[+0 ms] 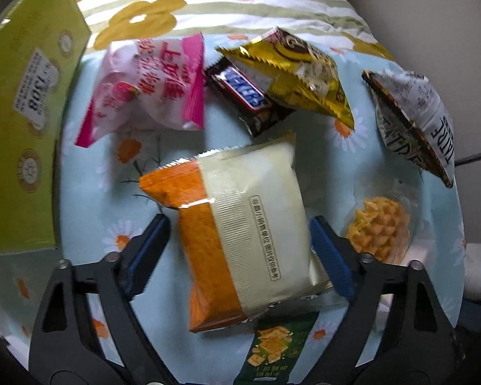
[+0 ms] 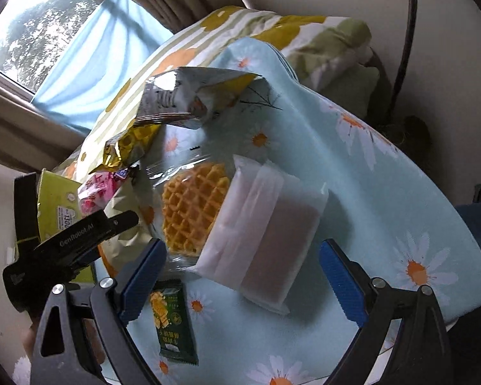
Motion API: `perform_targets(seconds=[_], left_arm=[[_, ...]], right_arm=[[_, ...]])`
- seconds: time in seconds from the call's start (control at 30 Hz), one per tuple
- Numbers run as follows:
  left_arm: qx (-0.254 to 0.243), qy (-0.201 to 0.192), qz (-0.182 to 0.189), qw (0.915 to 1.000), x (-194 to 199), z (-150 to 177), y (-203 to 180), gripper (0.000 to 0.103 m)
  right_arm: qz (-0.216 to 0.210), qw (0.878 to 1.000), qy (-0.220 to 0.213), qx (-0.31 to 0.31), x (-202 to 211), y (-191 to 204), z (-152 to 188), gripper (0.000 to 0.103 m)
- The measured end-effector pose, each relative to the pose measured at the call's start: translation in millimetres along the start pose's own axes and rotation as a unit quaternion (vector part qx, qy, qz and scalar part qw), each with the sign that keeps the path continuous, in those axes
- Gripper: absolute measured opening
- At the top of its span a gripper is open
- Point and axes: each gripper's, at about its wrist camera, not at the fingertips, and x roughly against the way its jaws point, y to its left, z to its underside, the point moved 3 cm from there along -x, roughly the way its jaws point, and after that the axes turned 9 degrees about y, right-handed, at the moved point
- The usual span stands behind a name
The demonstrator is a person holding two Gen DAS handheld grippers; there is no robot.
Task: Organize snacks
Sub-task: 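Grasp the orange-and-cream cake bag with left tool while right tool grasps the white pastry packet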
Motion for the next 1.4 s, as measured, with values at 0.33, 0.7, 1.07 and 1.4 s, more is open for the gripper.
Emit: perform_targets(seconds=[0.33,0.7,1.07,1.4], left_arm=[[-0.024,0.007,-0.004,0.9997,0.5,2.7,0.2,0.063],[-0.051,0.012,-0.012,0.9986,4.7,13.6,-8.7,0.062],[-0.057,0.008,-0.014,0.9983,15.2,19.4,-9.5,0.062],[-0.046,-0.025,-0.008,0.9986,54.0,27.1,-5.5,0.062]], right_arm=[[0.007,0.999,0.013,-0.029,-9.4,-6.2,-3.9,0.095],[0.012,0.998,0.028,-0.051,-22.0,-11.5,-11.6,0.085],[0.052,0.998,0.024,0.01,-22.5,-4.0,-10.8,0.064],[0.025,0.999,0.015,0.036,3.1,5.1,-11.4,0.064]])
